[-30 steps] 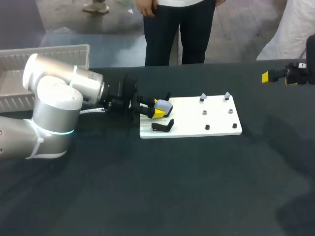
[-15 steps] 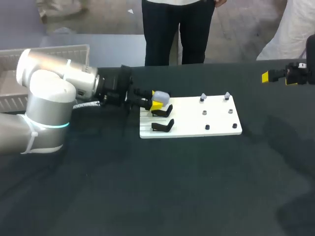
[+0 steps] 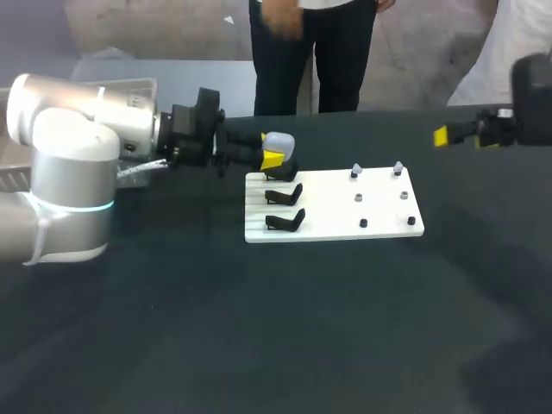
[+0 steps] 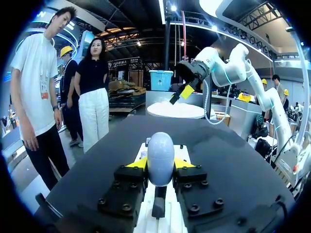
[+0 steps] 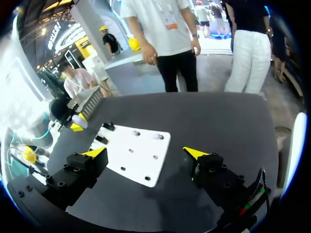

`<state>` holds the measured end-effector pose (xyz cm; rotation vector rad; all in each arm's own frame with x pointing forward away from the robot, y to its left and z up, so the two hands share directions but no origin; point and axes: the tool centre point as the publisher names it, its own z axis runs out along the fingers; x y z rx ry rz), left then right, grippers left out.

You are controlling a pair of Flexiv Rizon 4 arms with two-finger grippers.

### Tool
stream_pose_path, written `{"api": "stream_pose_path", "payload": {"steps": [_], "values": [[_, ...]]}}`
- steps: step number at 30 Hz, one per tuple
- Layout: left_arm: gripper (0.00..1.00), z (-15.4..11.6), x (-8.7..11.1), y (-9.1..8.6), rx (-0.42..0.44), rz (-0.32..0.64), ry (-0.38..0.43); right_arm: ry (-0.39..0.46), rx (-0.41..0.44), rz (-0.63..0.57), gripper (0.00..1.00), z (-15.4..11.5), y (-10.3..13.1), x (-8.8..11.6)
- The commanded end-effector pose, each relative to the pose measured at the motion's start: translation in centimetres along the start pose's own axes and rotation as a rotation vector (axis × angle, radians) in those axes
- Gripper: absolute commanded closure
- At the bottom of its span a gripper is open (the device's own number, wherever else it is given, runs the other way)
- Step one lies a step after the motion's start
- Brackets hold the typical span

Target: Pick up each earbud case from the left stands, insert the matching earbuds, close the lid, and place the case in the box.

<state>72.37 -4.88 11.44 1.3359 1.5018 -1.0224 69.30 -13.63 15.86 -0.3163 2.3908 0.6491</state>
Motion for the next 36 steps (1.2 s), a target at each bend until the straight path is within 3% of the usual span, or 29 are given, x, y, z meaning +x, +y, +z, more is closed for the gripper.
{"api": "stream_pose_path", "payload": {"steps": [1, 12, 18, 25, 36], "values": [[1.0, 1.2, -0.8, -0.2, -0.034, 0.011, -0.023, 0.029, -0.031, -0.007, 0.0, 2.9, 1.4, -1.0], [1.0, 3.3, -2.5, 0.4, -0.018, 0.044, -0.045, 0.096, -0.089, -0.08, 0.0, 5.5, 5.2, -1.3], [1.0, 3.9, -3.5, -0.2, 0.001, 0.066, -0.06, 0.122, -0.109, -0.103, 0.0, 6.9, 6.6, -1.3], [1.0, 4.8, -3.6, -1.1, 0.029, 0.08, -0.062, 0.142, -0.15, -0.124, 0.0, 8.3, 8.3, -1.6], [1.0, 5.3, -3.6, -1.5, -0.013, 0.1, -0.044, 0.168, -0.201, -0.156, 0.0, 10.0, 10.4, -2.2]]}}
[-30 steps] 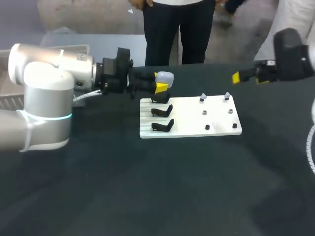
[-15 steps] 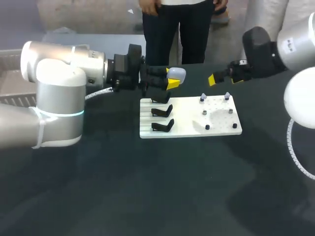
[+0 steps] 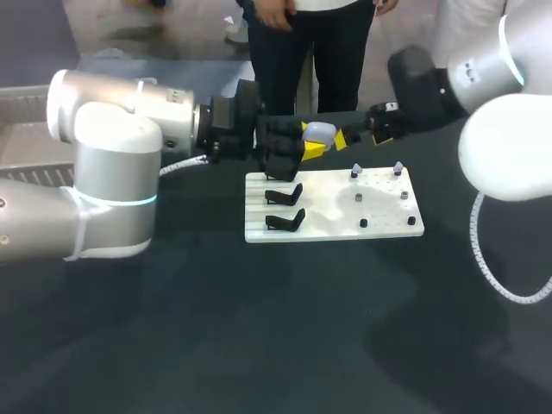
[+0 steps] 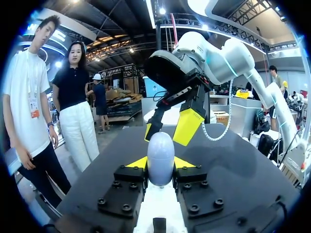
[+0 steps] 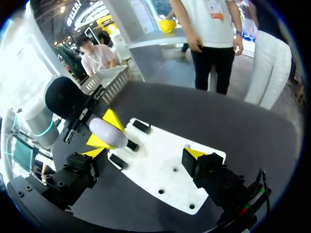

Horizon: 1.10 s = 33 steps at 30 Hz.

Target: Pick up each earbud case from the left stands, insert the matching earbuds, close the lid, and place the case in the box.

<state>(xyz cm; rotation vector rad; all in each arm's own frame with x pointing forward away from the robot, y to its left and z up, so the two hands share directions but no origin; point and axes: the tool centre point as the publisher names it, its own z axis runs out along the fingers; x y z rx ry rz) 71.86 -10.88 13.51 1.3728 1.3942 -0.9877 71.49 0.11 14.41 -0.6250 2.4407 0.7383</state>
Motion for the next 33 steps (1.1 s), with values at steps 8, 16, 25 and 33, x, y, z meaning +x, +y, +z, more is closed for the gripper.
{"api": "stream_pose_path", "payload": {"steps": [8, 16, 25, 33], "values": [[1.0, 0.2, -0.1, -0.6, -0.011, 0.011, -0.013, 0.008, -0.068, -0.011, 0.0, 0.8, 0.0, -1.0], [1.0, -0.2, 0.1, -1.0, 0.004, -0.016, -0.057, -0.025, -0.037, -0.022, 0.0, -0.6, -0.1, -1.6], [1.0, -2.7, -1.9, -0.7, -0.001, -0.063, -0.185, 0.018, 0.152, -0.05, 0.0, -3.3, -1.5, -1.1], [1.0, -4.9, -3.7, -0.7, -0.01, -0.046, -0.226, 0.137, 0.295, -0.025, 0.0, -4.2, -4.0, 1.1]]}}
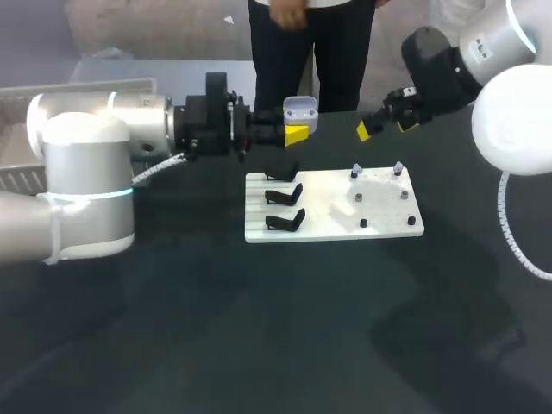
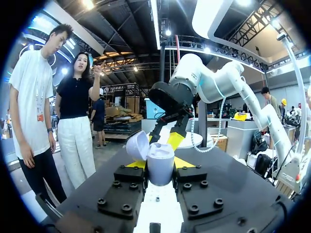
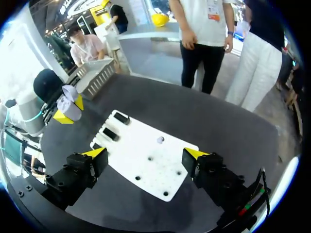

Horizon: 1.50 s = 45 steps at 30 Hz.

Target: Pick up each earbud case from the left stands, insert the matching earbuds, close the lid, and place the case in the box.

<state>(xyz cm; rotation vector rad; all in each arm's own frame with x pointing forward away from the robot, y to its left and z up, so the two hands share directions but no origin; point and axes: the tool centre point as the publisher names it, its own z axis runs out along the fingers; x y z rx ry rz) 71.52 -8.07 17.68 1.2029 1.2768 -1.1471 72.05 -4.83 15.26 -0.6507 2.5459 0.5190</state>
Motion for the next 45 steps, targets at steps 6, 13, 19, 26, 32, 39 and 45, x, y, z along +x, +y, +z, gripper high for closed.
{"api": "stream_pose_path", "payload": {"steps": [6, 13, 19, 26, 32, 39, 45], "values": [[1.0, -1.4, -1.1, -1.2, -0.023, 0.027, -0.025, 0.13, 0.194, 0.021, 0.0, -0.8, -2.3, 2.2], [1.0, -1.6, -1.2, -1.0, -0.015, 0.022, -0.028, 0.2, 0.279, 0.054, 0.0, -0.2, -4.3, 3.5], [1.0, -1.5, -1.1, -0.7, -0.002, 0.014, -0.014, 0.207, 0.305, 0.059, 0.0, -0.2, -4.4, 3.6], [1.0, -1.7, -0.9, -0.5, 0.0, 0.006, -0.015, 0.219, 0.303, 0.059, 0.0, 0.2, -4.5, 3.6], [1.0, -1.9, -1.2, -0.4, 0.002, 0.006, -0.016, 0.269, 0.321, 0.052, 0.0, 1.9, -5.4, 4.1], [1.0, -1.9, -1.2, -0.4, 0.004, 0.006, -0.013, 0.349, 0.409, 0.057, 0.0, 3.2, -5.9, 4.1], [1.0, -1.9, -1.2, -0.4, 0.004, 0.006, -0.013, 0.382, 0.498, 0.086, 0.0, 4.2, -6.1, 4.0]]}}
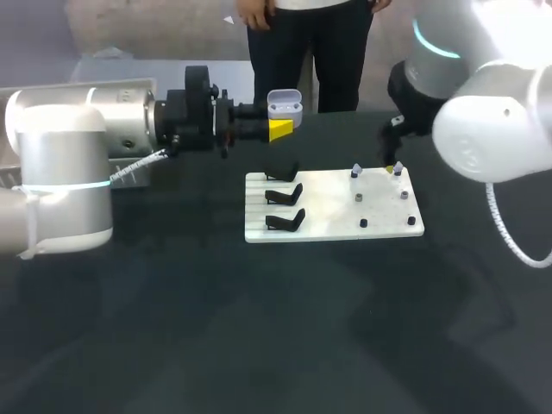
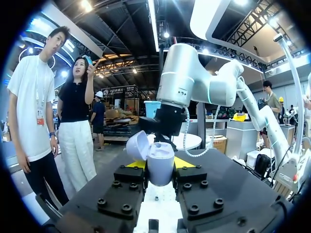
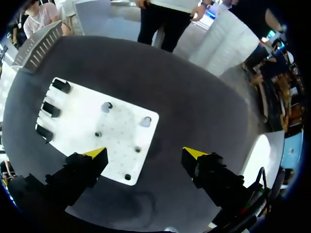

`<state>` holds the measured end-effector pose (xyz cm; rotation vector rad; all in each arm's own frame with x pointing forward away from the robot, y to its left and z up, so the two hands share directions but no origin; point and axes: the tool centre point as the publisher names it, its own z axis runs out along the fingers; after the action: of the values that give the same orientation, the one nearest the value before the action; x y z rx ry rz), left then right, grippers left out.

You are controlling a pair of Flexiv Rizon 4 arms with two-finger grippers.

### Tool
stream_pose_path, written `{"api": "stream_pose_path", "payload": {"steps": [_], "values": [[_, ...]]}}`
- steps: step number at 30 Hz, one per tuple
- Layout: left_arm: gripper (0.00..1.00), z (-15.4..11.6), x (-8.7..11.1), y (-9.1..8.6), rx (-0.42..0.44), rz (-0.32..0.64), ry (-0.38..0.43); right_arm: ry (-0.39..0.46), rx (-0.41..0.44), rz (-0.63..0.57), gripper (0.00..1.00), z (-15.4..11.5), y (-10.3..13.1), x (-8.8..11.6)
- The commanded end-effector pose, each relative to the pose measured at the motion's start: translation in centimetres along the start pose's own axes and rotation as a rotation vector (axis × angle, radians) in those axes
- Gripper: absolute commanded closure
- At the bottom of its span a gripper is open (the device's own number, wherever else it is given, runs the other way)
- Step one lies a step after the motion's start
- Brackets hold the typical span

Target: Pick up each earbud case from the left stands, insert the matching earbuds, close the lid, and place the case in the box.

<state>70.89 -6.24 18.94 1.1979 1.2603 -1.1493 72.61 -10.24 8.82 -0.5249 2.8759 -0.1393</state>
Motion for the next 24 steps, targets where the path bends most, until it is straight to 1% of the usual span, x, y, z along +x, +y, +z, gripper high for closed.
{"api": "stream_pose_path", "payload": {"steps": [1, 7, 10, 14, 15, 16, 18, 21, 22, 24], "values": [[1.0, 0.0, 0.0, 0.1, 0.003, -0.002, 0.001, 0.038, 0.075, 0.03, 0.0, 0.9, 0.6, -1.1], [1.0, 0.0, 0.0, 0.1, 0.003, -0.002, 0.001, 0.052, 0.092, 0.041, 0.0, 2.2, 0.2, -1.6], [1.0, 0.0, 0.0, 0.1, 0.003, -0.002, 0.001, 0.058, 0.099, 0.039, 0.0, 2.5, 0.5, -1.7], [1.0, 0.0, 0.0, 0.1, 0.003, -0.002, 0.001, 0.063, 0.102, 0.027, 0.0, 3.2, 0.2, -2.0], [1.0, 0.0, 0.0, 0.1, 0.003, -0.002, 0.001, 0.068, 0.114, 0.016, 0.0, 3.3, 0.2, -2.0], [1.0, 0.0, 0.0, 0.1, 0.003, -0.002, 0.001, 0.069, 0.114, 0.011, 0.07, 3.6, 0.1, -2.1], [1.0, 0.0, 0.0, 0.1, 0.003, -0.002, 0.001, 0.069, 0.116, 0.001, 0.17, 3.7, 0.0, -2.1], [1.0, 0.0, 0.0, 0.1, 0.003, -0.002, 0.001, 0.077, 0.119, -0.017, 0.38, 3.9, -0.1, -2.2], [1.0, 0.0, 0.0, 0.1, 0.003, -0.002, 0.001, 0.079, 0.119, -0.018, 0.41, 4.0, -0.2, -2.2], [1.0, 0.0, 0.0, 0.1, 0.003, -0.002, 0.001, 0.085, 0.119, -0.026, 0.43, 4.0, -0.2, -2.2]]}}
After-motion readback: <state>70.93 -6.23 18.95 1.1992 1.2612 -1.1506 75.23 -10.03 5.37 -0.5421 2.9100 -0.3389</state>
